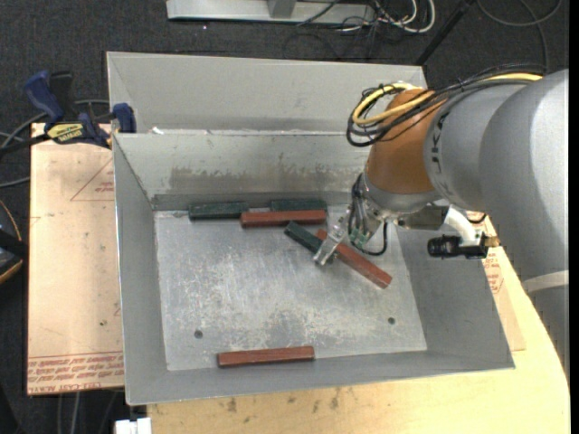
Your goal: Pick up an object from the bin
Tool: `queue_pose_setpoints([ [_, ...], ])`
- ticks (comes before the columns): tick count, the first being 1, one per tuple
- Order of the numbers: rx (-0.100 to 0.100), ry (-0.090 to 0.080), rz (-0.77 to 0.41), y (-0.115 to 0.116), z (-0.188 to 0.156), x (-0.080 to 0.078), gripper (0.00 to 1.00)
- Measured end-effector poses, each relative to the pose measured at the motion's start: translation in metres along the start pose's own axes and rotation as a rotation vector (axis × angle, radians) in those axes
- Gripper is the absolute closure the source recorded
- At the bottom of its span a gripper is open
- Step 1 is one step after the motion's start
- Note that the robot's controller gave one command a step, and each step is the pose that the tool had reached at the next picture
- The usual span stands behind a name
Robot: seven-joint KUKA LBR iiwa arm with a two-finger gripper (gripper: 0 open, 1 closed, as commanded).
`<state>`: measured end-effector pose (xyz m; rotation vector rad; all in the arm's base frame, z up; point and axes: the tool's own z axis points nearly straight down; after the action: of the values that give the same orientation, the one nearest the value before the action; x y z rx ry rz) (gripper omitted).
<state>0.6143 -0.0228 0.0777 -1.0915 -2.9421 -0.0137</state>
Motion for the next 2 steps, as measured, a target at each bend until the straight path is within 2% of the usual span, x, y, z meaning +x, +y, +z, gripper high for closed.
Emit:
queue_pose_setpoints([
  [2, 0.004, -0.004, -0.002, -0.0008, -0.0060, 0.0009, 1.00],
])
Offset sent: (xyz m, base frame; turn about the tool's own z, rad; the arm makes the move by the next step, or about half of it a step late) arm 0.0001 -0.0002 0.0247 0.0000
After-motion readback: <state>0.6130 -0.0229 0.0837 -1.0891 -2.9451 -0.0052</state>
